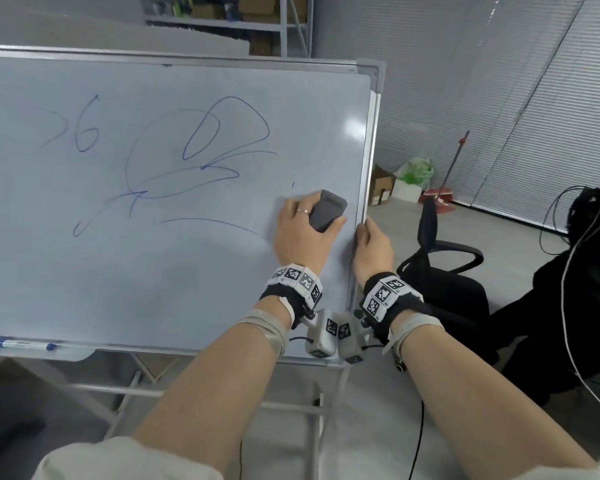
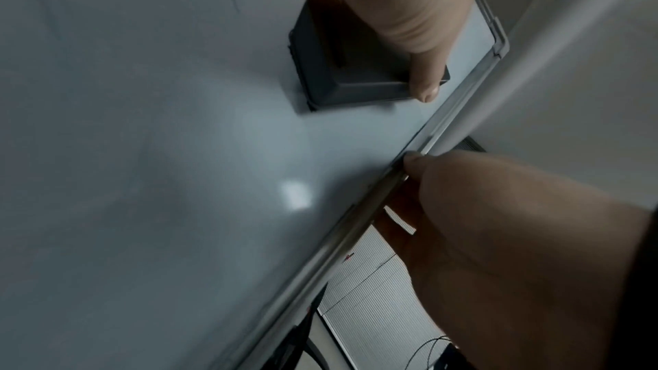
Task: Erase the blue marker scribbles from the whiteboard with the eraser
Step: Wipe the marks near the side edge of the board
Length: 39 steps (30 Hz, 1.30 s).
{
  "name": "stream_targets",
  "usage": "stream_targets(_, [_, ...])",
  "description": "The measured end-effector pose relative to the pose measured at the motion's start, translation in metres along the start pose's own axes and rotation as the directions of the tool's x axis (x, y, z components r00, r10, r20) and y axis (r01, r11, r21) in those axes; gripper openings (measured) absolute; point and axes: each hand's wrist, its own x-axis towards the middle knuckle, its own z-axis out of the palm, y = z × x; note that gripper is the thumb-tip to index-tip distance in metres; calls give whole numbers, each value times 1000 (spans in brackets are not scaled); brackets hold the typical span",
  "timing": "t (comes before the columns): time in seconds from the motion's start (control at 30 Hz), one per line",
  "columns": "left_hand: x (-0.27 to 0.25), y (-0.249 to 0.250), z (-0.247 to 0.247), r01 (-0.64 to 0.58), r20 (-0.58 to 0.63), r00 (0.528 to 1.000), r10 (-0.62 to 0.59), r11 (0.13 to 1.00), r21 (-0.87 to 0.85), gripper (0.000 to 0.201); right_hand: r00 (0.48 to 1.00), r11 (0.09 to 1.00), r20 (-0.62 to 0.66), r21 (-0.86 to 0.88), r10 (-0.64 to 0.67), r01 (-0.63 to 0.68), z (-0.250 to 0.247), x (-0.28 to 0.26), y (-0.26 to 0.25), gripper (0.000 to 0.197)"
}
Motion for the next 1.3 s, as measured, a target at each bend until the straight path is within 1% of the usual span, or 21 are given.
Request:
stream_targets(0.1, [3,-4,-8,25,-19,1000,-24,999,38,56,999,999,-20,40,-33,34,4,2,2,31])
stream_targets(0.23, [10,-28,-33,104,-63,993,-99,992,75,55,999,998,-49,55,-1,4,14,4,-1,32])
stream_targets(0.37, [23,-65,-64,192,-153,973,-176,976,101,58,988,998,-140,34,60,-56,26,6,-3,33])
stream_targets(0.47, [33,-85,-85,220,-184,962,-202,972,85,58,964,993,-241,12,117,-117,42,9,-8,34])
stream_targets(0.6, [41,-97,-98,188,-144,974,-176,980,72,58,907,970,-350,19,233,-242,65,7,-21,31])
stream_targets(0.67, [45,-105,-103,169,-128,979,-161,984,54,57,890,963,-375,27,258,-267,73,2,-29,25])
stream_targets(0.73, [50,-109,-107,156,-103,983,-151,987,34,54,865,956,-415,43,282,-291,79,-3,-35,25])
stream_targets(0.77, [52,-109,-108,144,-82,987,-141,989,29,54,850,954,-440,58,289,-295,81,-7,-39,29])
stream_targets(0.83, [53,-107,-108,121,-36,992,-120,993,16,51,838,954,-462,73,292,-292,84,-19,-47,47])
stream_targets(0.9, [56,-101,-107,103,10,995,-103,995,-11,50,848,968,-482,2,221,-250,83,-32,-56,65])
stream_targets(0.97, [59,-93,-105,93,52,994,-91,995,-29,48,876,978,-480,-156,46,-137,78,-42,-65,75])
stream_targets(1.0, [59,-88,-103,91,67,994,-89,995,-29,48,899,975,-435,-220,-58,-44,75,-45,-67,75])
stream_targets(1.03, [58,-83,-101,91,75,993,-89,995,-31,49,919,967,-364,-247,-150,60,72,-46,-67,72])
stream_targets(1.1, [57,-68,-94,108,73,992,-104,993,-52,53,939,944,-195,-226,-284,239,67,-48,-71,67])
stream_targets(1.17, [59,-50,-86,128,55,991,-123,989,-81,55,925,903,-47,-242,-377,355,62,-48,-75,69])
stream_targets(1.2, [60,-41,-83,133,56,990,-129,987,-85,55,912,881,7,-256,-410,398,60,-48,-77,72])
stream_targets(1.27, [63,-23,-79,131,60,990,-127,989,-68,55,884,849,44,-261,-466,460,57,-44,-74,79])
stream_targets(1.3, [63,-17,-77,135,58,990,-132,989,-52,55,877,845,30,-255,-480,470,56,-41,-71,82])
